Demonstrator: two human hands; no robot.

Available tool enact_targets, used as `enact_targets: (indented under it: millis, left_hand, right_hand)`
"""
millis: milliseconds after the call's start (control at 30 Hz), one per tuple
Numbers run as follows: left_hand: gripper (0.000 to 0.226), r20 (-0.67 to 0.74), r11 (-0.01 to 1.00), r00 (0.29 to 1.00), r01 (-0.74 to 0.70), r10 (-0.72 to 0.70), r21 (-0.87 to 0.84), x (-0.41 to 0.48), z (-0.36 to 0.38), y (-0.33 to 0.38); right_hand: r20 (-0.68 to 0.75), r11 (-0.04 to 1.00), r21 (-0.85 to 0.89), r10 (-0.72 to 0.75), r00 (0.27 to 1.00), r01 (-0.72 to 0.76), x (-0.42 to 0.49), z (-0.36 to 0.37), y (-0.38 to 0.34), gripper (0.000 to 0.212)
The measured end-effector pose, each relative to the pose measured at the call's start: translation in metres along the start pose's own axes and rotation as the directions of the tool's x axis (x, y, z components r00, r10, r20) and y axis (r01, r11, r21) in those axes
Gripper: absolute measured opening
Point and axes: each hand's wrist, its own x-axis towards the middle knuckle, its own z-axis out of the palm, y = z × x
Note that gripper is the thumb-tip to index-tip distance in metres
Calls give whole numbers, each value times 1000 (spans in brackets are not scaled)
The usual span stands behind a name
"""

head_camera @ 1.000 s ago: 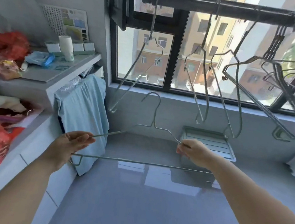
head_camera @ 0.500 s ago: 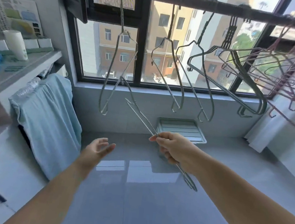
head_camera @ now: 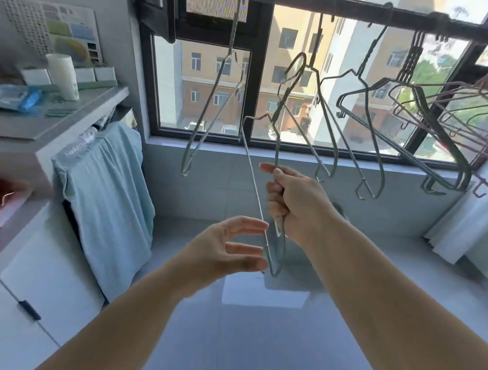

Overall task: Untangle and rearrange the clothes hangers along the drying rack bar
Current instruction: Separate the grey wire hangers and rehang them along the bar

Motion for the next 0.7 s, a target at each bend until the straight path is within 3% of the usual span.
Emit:
enact_targets:
  millis: [200, 433, 567, 700]
  left_hand:
    - [47, -109, 999, 993, -33, 33, -1, 2, 1, 11]
    - [69, -173, 993, 978, -120, 118, 0, 9, 2, 31]
    - [80, -215, 987, 965, -158, 152, -13, 21, 3, 37]
    - [98, -217, 984, 961, -177, 172, -5, 35, 1, 47]
  right_hand:
    - [22, 999, 29, -26, 999, 25, 7, 21, -7, 26]
    - [60, 989, 105, -108, 992, 102, 16, 29, -32, 25]
    - [74, 970, -113, -209, 975, 217, 18, 28, -47, 22]
    - [56, 872, -366, -327, 943, 324, 27, 29, -63, 22]
